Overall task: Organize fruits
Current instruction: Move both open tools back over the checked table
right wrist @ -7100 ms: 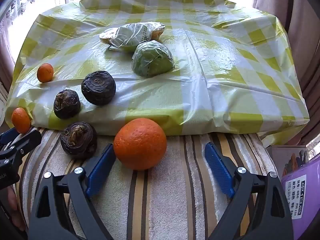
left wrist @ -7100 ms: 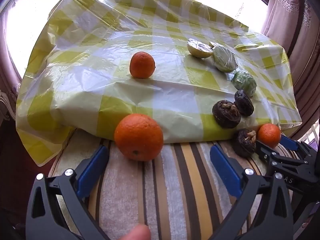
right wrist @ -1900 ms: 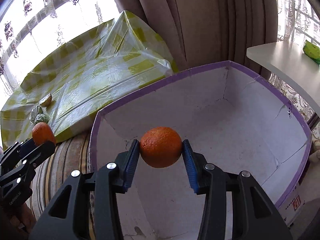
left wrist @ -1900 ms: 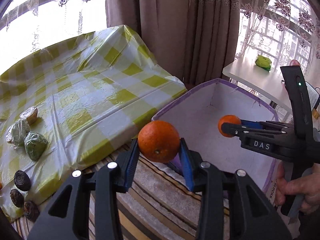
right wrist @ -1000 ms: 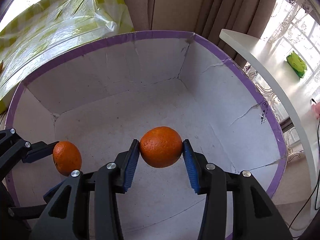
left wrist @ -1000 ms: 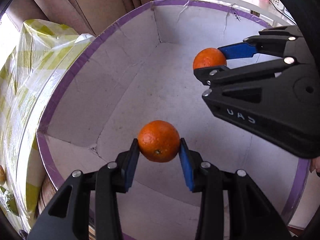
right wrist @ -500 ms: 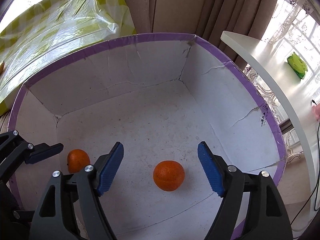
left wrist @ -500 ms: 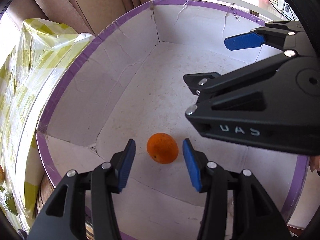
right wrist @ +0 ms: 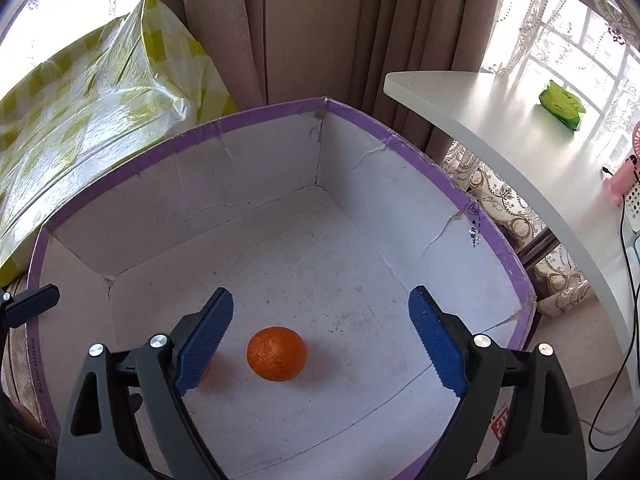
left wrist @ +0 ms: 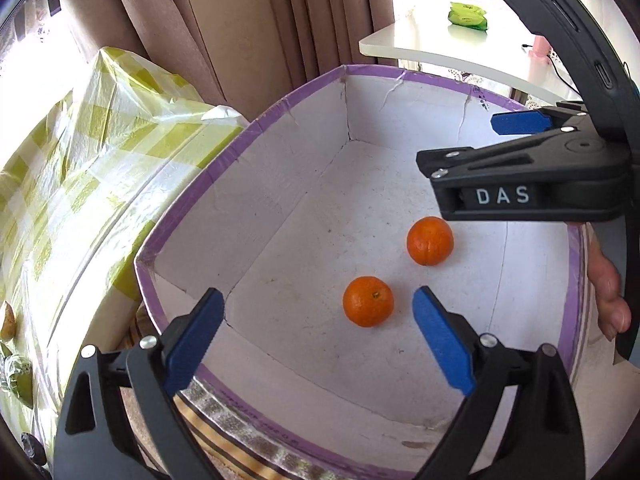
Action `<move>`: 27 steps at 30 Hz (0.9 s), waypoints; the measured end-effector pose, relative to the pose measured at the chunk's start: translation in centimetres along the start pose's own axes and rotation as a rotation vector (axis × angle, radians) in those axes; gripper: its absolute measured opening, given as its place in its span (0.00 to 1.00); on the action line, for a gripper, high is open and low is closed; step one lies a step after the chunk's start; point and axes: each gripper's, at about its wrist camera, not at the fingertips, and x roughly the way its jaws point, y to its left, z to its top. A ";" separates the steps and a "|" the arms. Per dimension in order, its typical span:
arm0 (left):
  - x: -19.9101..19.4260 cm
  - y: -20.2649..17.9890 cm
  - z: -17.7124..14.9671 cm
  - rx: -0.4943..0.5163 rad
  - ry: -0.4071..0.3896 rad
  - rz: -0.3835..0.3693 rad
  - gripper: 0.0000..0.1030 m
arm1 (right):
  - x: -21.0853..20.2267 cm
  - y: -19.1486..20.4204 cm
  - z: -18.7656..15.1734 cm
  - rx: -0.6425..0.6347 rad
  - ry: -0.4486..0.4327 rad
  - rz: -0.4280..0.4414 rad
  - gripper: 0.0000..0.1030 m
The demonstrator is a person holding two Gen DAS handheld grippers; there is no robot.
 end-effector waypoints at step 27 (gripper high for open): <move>-15.9 11.4 -9.7 -0.305 -0.339 0.322 0.98 | -10.0 6.0 0.0 0.006 -0.325 0.254 0.84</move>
